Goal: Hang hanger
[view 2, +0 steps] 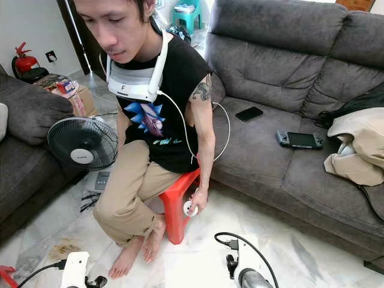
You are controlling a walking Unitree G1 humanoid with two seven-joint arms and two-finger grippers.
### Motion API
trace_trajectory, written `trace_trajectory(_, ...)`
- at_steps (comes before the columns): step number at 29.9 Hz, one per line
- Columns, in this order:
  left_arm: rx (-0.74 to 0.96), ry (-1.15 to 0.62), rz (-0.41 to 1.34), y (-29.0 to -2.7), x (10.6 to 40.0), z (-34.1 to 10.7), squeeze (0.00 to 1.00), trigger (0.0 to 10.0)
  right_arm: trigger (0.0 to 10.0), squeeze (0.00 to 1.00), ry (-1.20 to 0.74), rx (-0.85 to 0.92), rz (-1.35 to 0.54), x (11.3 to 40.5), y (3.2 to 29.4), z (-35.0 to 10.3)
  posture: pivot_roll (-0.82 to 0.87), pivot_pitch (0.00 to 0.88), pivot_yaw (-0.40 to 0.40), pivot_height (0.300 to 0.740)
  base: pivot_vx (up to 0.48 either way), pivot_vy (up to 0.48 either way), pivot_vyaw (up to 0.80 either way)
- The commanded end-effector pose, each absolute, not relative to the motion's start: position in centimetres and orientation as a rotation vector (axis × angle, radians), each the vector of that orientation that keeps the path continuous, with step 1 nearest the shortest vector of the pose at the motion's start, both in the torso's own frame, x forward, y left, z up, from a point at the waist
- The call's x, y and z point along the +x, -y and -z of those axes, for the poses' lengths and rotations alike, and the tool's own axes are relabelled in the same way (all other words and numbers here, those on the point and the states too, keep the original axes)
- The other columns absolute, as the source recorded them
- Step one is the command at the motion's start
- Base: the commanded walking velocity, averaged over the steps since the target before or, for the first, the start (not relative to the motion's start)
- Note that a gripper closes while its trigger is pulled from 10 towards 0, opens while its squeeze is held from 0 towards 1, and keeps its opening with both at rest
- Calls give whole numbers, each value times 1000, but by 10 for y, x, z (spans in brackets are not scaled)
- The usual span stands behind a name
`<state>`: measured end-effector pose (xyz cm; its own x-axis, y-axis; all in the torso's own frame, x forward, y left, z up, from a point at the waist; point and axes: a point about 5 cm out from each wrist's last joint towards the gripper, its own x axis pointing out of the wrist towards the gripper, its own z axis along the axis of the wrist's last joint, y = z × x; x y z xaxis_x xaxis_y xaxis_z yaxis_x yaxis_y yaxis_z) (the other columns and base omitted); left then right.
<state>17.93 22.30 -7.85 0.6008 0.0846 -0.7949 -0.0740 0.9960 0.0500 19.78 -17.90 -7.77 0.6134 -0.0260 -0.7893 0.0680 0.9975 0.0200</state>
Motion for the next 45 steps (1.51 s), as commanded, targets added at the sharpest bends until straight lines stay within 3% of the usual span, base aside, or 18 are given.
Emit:
trace_trajectory(1,-3,-946,-102,-223,174,81,0,10000,10000,0,-888,8,47,201,180,76,39,0,-20,740,0,0,800)
trace_trajectory(45,42,-947,-102,-226,177,80,0,10000,10000,0,-919,15,-2,192,176,80,60,0,-31,740,0,-43,800)
